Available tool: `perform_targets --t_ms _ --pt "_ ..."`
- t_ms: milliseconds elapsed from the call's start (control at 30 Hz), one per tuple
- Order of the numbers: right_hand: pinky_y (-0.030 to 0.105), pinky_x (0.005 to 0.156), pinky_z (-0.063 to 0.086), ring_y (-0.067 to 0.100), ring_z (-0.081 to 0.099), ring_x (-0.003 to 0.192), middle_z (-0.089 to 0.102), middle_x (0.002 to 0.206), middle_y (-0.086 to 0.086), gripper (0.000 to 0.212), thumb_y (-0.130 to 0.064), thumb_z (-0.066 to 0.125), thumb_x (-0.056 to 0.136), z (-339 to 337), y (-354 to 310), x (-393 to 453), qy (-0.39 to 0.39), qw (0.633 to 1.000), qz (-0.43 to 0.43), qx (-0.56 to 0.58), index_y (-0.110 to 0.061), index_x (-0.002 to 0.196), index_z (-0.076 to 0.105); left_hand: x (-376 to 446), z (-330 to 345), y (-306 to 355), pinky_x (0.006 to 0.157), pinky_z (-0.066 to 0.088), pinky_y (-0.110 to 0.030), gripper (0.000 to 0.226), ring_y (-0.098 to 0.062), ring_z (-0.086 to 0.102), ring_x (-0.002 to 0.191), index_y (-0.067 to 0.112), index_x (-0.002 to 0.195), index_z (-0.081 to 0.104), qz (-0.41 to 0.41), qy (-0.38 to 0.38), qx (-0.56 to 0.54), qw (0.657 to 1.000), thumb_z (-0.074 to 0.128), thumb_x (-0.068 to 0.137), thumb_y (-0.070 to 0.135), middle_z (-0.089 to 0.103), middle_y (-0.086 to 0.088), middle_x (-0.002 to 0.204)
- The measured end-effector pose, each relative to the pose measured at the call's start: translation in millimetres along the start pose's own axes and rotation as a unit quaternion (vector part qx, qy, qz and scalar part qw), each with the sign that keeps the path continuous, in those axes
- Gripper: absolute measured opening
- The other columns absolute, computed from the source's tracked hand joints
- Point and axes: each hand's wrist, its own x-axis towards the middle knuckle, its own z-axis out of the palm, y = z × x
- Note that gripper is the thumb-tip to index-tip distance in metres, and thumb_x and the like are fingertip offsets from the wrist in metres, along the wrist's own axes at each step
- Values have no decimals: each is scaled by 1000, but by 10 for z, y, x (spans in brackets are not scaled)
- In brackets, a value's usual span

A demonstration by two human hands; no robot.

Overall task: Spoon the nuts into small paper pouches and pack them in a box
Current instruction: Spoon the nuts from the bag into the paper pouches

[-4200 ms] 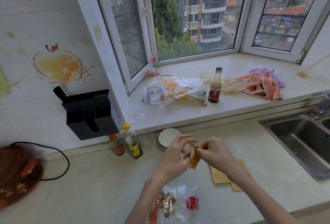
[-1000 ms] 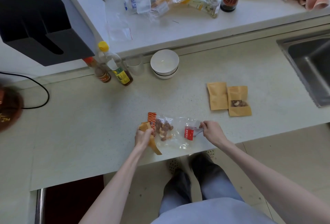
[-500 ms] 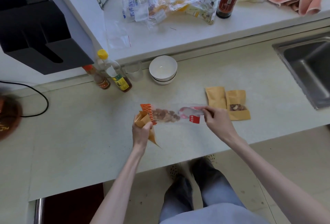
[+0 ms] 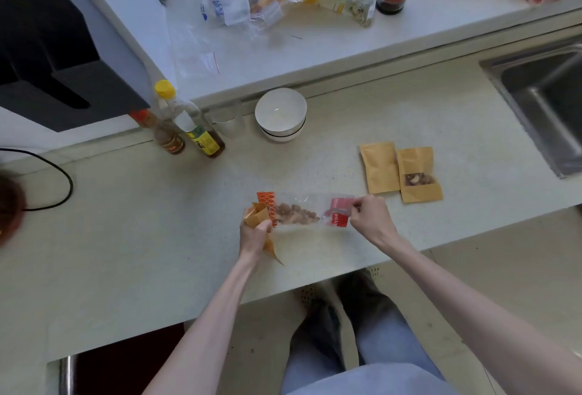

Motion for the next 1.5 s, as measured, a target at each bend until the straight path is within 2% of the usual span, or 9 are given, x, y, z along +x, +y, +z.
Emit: perform_targets --t_ms 267,467,667,700,733,900,1033,1267,1500 --pt "15 39 26 4 38 32 51 43 -2 38 6 49 75 164 -48 190 -42 999 24 2 -12 42 58 147 18 -85 65 41 -30 16 -13 48 67 14 81 49 18 -33 34 999 55 83 -1 51 -1 70" --pt "33 65 56 19 67 68 73 72 10 24 5 54 75 324 -86 337 -53 998 36 -10 1 73 77 188 6 -130 66 40 -30 13 -13 48 68 13 83 50 14 -48 29 998 56 80 2 52 0 71" --pt "36 58 51 23 62 96 66 65 22 17 4 54 71 566 -165 410 -79 996 44 -3 13 70 68 180 38 -164 67 40 -31 16 -13 46 69 18 78 49 0 -61 -13 998 52 62 16 50 3 68" --pt "32 55 44 10 36 66 59 60 21 16 4 55 71 612 -179 414 -88 995 50 -1 15 70 66 182 41 -176 67 39 -31 15 -13 46 69 19 76 48 -1 -64 -14 998 53 62 16 50 4 68" --pt "29 54 39 15 50 60 55 61 26 16 4 55 72 650 -195 417 -94 994 52 3 17 71 65 185 39 -187 68 39 -31 14 -13 46 69 19 75 47 -4 -67 -14 998 53 62 17 50 3 68" --pt "38 70 55 19 66 75 70 80 24 15 5 59 76 765 -171 430 -93 990 84 59 10 67 70 214 -10 -258 70 39 -32 16 -13 47 71 17 76 47 -18 -58 -26 998 53 61 17 51 5 68" --pt "19 47 41 6 56 51 65 63 12 18 5 62 75 857 -67 384 -103 978 128 127 5 58 68 242 -26 -285 68 39 -31 14 -11 46 67 18 72 45 -18 -57 -27 998 51 60 16 50 6 65" --pt "16 46 41 5 55 52 68 58 -3 32 -3 62 86 843 105 347 -94 958 156 221 -16 58 72 281 -51 -291 45 42 -11 12 5 47 52 18 68 43 -9 -44 -48 998 50 60 14 48 5 64" --pt "20 50 39 7 49 48 60 51 -10 21 -18 71 86 664 223 317 -65 954 164 244 -12 66 72 321 -51 -293 49 42 -14 10 4 45 51 22 63 41 -6 -45 -28 999 50 63 18 47 12 58"
